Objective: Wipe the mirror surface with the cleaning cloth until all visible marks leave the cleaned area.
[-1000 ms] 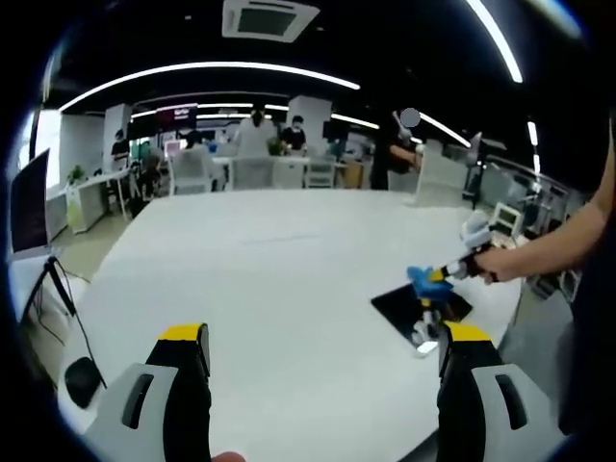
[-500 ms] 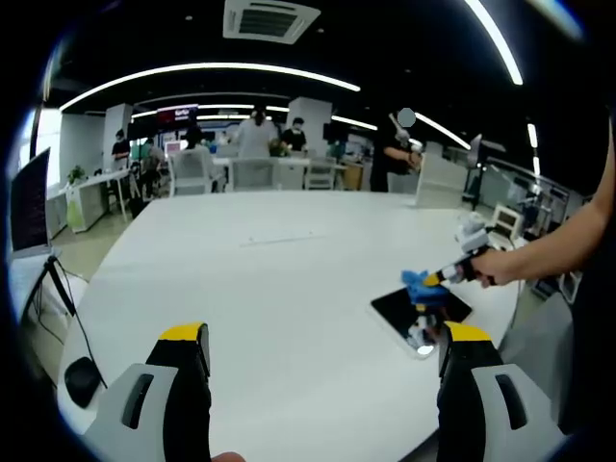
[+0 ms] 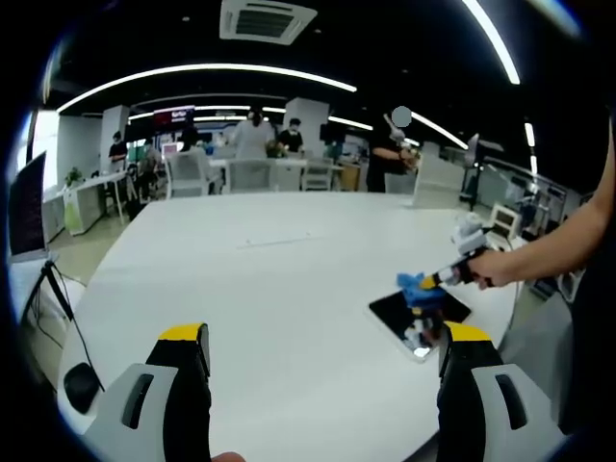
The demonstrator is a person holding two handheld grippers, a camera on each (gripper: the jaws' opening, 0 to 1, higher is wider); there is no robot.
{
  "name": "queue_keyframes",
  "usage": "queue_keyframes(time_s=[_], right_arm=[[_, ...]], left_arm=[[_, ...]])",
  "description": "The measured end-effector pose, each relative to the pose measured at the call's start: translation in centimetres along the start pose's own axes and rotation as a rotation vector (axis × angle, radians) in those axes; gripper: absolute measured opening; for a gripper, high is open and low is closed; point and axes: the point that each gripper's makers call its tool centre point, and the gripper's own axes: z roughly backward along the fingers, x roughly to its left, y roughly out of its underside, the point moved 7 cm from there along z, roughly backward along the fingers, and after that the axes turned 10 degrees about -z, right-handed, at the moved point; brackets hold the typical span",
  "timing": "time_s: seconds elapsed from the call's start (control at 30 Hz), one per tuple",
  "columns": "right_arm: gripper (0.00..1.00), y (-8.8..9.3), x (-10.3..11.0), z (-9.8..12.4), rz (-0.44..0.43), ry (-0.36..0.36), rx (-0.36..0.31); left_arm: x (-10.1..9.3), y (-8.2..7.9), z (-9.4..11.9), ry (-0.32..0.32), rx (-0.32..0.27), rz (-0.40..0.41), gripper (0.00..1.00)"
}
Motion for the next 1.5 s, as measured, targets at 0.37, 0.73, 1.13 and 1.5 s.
queue_keyframes(time_s=[0.37,0.73,1.13,1.5], right_arm=[[0.00,0.1,1.1,-0.4,0.016,-0.014,0.016],[0.00,0.2,2.6,-1.1,0.026,-0.026,0.033],[0.00,0.6,5.0,-2.1,0.064,-0.063,0.056],[0.00,0.9,8.4,-3.6,0.122,-0.114,0.086]], left_arm=[[-0.1,0.2,0.5,-0.011,0.000,0.006,0.99],[-0.1,0.4,0.8,-0.021,-0.003,0.016,0.99],[-0.2,0.6,1.1,-0.024,-0.003,0.022,0.99],[-0.5,0.3,1.2,-0.022,-0.005,0.018,0.99]])
